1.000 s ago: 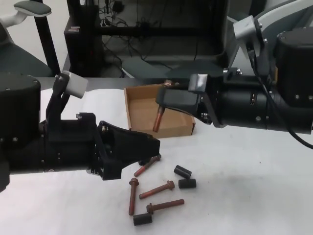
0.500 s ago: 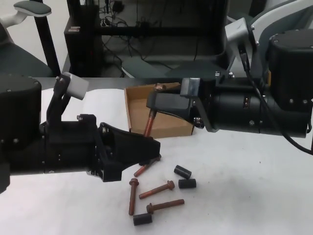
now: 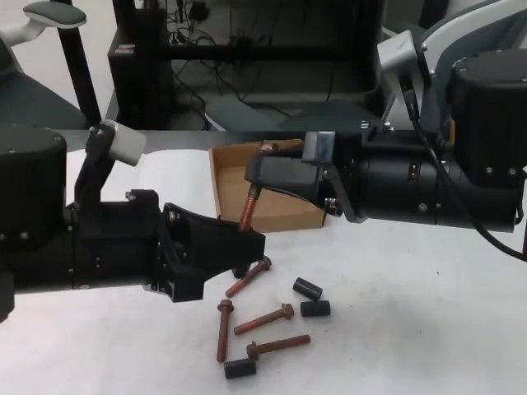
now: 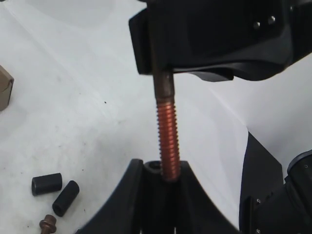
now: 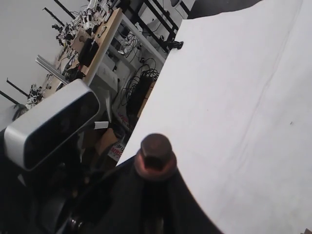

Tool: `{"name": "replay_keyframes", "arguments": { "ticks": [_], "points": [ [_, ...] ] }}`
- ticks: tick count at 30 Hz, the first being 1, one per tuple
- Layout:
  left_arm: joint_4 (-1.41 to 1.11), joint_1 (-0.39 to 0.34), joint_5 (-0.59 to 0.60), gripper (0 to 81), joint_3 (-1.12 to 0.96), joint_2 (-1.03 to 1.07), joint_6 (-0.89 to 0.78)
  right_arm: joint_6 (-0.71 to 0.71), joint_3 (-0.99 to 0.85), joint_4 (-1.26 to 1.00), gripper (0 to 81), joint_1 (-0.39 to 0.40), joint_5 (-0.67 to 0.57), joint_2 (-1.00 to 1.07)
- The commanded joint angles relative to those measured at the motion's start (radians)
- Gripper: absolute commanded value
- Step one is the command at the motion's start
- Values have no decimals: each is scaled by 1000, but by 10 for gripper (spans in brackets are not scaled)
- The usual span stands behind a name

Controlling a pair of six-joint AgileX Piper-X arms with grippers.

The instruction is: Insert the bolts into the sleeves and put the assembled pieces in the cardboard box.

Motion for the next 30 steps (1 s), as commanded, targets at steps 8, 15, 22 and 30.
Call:
{"name": "replay_keyframes", "arguments": {
  "ticks": [8, 15, 22, 30],
  "points": [
    [-35, 27, 11, 17, -7, -9, 6, -7, -7, 4, 6, 5, -13, -2],
    [-37, 27, 40, 17, -11, -9, -13, -7, -7, 4, 6, 5, 24, -2],
    [-22, 22, 40, 17, -11, -9, -10, -7, -7, 2, 6, 5, 41, -2],
    [-11, 23, 40, 17, -11, -9, -8, -3, -7, -5, 6, 3, 47, -2]
  ]
}}
